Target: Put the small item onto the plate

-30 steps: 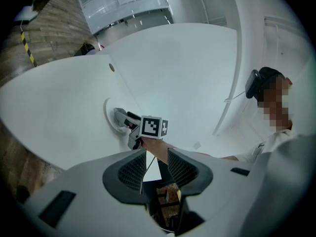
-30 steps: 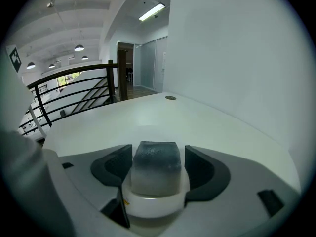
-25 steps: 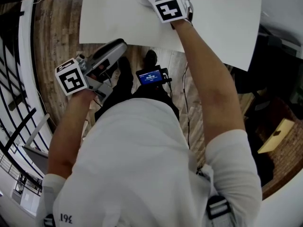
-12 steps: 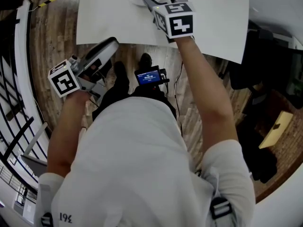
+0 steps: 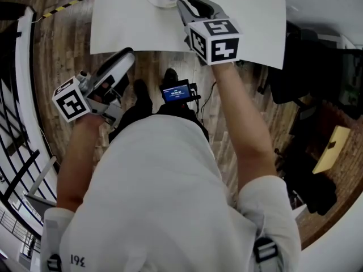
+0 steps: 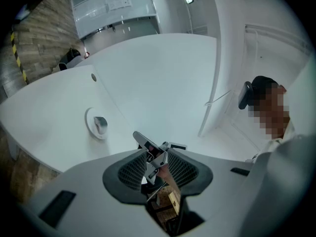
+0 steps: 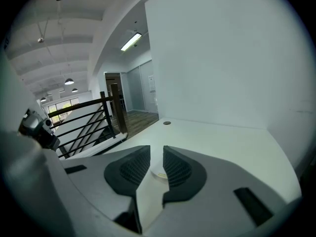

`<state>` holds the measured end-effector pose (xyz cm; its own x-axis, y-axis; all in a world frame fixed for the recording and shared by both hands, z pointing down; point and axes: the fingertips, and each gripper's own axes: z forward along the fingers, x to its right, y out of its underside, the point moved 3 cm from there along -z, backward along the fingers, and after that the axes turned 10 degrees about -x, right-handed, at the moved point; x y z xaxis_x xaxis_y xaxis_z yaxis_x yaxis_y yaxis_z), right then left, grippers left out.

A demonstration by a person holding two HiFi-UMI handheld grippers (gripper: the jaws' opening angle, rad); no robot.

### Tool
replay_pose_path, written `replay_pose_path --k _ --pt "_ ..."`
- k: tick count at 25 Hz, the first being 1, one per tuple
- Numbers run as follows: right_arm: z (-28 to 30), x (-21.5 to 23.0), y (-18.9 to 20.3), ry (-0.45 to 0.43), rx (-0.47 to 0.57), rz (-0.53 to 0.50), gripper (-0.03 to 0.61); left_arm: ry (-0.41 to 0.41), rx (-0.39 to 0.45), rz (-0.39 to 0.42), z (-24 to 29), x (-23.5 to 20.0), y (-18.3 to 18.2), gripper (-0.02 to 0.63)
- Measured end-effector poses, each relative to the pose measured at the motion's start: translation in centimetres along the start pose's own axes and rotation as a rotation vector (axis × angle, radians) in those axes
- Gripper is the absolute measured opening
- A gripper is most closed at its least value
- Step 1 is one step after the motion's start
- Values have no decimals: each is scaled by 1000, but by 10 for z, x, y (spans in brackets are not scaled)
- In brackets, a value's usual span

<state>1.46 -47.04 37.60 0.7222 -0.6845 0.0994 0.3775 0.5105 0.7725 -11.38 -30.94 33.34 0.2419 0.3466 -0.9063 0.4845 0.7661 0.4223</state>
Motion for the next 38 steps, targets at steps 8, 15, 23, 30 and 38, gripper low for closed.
replay_pose_path --k 8,15,23,30,38 --pt "-45 -16 4 30 37 30 2 36 23 32 -13 31 4 137" --pt "-93 -41 1 -14 125 124 2 54 65 25 -29 54 7 137" --pt "-140 -67 -12 -96 218 206 2 61 51 81 -39 77 8 137" --pt "-183 -88 -26 -278 316 456 2 107 69 99 -38 101 2 137" --pt "-217 -94 -48 -335 394 471 2 164 63 157 -33 134 -4 137"
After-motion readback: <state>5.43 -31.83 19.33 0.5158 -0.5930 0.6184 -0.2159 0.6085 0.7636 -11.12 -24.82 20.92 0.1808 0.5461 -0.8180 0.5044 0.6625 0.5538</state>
